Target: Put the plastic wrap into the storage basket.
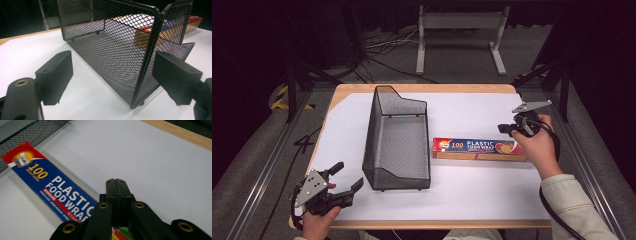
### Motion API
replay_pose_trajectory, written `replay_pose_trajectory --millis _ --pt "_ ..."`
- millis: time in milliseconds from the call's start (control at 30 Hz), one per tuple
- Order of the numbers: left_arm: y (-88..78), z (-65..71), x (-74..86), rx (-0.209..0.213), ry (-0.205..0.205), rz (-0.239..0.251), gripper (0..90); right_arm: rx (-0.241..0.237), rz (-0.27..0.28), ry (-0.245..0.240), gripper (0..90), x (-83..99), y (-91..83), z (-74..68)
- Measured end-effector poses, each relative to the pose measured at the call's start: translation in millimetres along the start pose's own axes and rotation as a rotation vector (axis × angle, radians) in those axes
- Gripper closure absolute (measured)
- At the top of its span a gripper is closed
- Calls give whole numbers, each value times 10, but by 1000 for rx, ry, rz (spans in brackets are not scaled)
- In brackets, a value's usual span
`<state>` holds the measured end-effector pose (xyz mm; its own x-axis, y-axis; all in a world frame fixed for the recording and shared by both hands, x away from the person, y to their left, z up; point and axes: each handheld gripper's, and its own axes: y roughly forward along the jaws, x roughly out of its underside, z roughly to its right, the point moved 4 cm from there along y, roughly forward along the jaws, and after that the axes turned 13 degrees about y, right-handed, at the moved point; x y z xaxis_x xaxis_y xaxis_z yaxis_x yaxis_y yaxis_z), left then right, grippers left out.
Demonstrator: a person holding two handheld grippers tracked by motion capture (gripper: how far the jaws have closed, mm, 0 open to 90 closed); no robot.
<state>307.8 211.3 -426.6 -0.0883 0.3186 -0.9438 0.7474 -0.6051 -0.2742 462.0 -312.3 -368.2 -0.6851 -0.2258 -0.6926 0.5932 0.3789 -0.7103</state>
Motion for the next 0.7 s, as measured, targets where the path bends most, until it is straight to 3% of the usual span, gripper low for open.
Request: replay_pose_trajectory --millis 333,467,700 --pt "-6 -2 7 -3 -1 -5 177 43 -5 52 900 -25 -35 247" --pt "1 5 10 0 -2 -8 177 89 -57 89 900 66 17 477" --pt "14 11 6 0 0 -12 178 110 -140 160 900 282 141 745"
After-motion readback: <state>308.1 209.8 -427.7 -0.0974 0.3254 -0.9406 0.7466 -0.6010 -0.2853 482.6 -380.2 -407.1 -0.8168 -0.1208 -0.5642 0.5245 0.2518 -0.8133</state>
